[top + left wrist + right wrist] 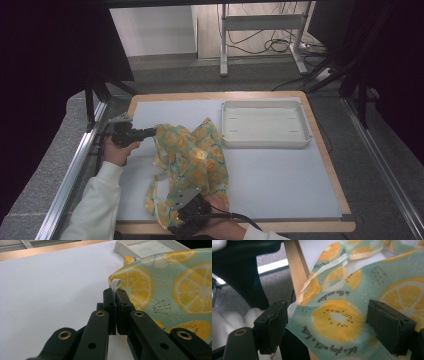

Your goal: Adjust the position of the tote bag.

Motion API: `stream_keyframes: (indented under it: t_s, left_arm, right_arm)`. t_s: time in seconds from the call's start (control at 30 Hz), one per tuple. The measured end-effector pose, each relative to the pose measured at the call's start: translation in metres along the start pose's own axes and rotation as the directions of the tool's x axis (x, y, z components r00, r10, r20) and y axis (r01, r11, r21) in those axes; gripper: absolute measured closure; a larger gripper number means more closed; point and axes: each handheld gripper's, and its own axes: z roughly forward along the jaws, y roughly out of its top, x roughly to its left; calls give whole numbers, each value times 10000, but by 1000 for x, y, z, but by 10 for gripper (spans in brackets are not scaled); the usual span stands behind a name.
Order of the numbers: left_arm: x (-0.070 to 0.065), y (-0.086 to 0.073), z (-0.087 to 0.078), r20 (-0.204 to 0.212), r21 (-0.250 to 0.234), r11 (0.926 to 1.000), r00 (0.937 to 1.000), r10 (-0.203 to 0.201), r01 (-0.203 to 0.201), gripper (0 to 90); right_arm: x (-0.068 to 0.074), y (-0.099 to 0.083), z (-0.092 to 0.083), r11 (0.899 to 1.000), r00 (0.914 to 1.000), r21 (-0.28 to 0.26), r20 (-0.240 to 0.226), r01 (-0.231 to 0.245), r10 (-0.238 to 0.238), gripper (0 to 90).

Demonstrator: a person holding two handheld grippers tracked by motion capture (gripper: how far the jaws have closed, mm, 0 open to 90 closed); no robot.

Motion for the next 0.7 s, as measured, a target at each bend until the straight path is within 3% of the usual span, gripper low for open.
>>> stream_keyframes:
  t_s: [0.2,0.37,0.47,0.5,0.6,0.7]
  left_arm:
    - [1,-1,-1,12,-21,10000,10000,-41,41,887]
    - [2,-1,-2,16,-34,10000,10000,-55,55,887]
    - [2,-1,-2,21,-34,10000,10000,-57,57,887]
    - [2,-1,-2,20,-33,10000,10000,-57,57,887]
    - [2,-1,-2,14,-22,10000,10000,-61,61,886]
    - [2,-1,-2,23,-41,10000,10000,-41,41,885]
  right_arm:
    - [4,-7,3,9964,9986,704,-268,478,-460,104]
    - [2,-14,10,9914,9967,1050,177,775,-798,126]
    - [-1,-15,9,9942,9965,861,484,638,-681,265]
    - [-3,-15,7,9967,9983,704,373,411,-438,302]
    - [-9,-14,0,9984,9993,476,174,318,-326,449]
    - [-11,-15,-1,9976,9995,628,154,278,-288,594]
